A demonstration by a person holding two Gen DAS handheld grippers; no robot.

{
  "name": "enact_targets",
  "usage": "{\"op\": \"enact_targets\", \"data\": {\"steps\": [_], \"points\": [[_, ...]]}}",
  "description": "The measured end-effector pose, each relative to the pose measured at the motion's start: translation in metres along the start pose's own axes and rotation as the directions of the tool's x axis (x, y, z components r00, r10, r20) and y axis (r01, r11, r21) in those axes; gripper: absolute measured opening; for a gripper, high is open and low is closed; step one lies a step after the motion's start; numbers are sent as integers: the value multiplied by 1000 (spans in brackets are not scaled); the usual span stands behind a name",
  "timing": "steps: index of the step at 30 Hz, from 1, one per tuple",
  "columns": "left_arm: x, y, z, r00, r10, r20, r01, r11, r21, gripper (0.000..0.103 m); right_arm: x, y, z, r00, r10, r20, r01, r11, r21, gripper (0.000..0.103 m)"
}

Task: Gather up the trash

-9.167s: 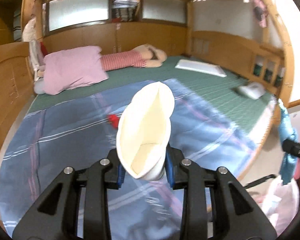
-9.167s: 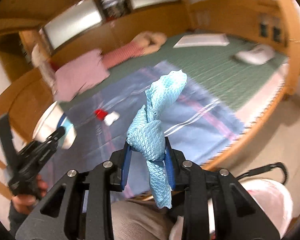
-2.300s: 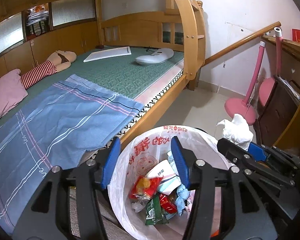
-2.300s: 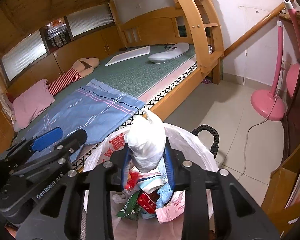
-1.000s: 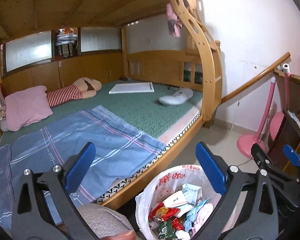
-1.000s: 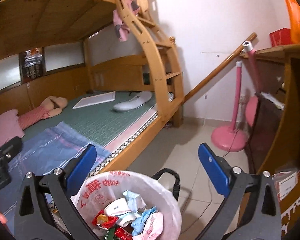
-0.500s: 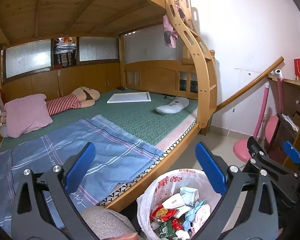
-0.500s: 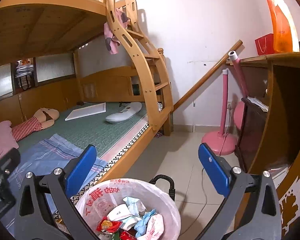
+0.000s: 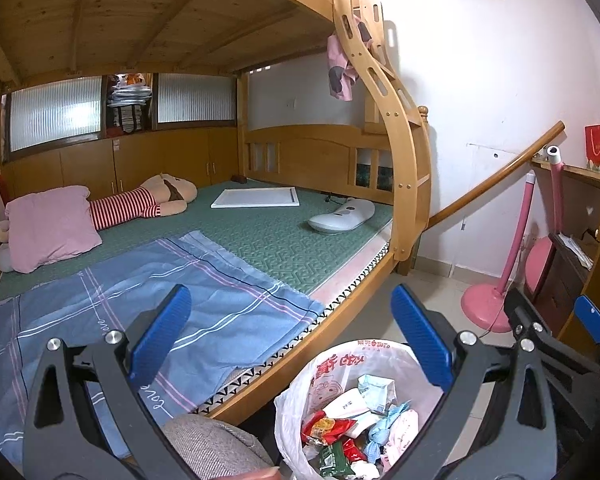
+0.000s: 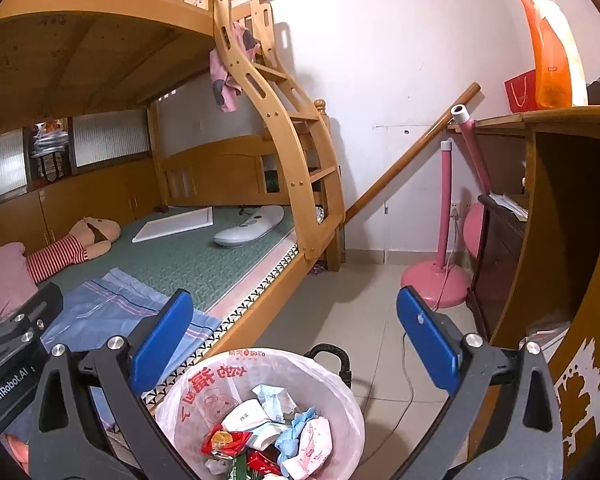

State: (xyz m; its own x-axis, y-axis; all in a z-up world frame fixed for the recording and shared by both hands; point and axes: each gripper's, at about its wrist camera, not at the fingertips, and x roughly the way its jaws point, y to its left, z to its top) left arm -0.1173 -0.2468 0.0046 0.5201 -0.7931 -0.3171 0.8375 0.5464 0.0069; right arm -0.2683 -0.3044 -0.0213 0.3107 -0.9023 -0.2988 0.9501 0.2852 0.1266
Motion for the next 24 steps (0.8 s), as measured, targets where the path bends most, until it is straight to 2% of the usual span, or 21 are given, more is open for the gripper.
{"op": "enact_targets", "data": {"steps": [24], "points": [[-4, 0, -2, 1000, -10, 9, 10, 1000, 22, 100, -5, 0, -1, 1000, -11, 8, 11, 1000, 9, 100]]}}
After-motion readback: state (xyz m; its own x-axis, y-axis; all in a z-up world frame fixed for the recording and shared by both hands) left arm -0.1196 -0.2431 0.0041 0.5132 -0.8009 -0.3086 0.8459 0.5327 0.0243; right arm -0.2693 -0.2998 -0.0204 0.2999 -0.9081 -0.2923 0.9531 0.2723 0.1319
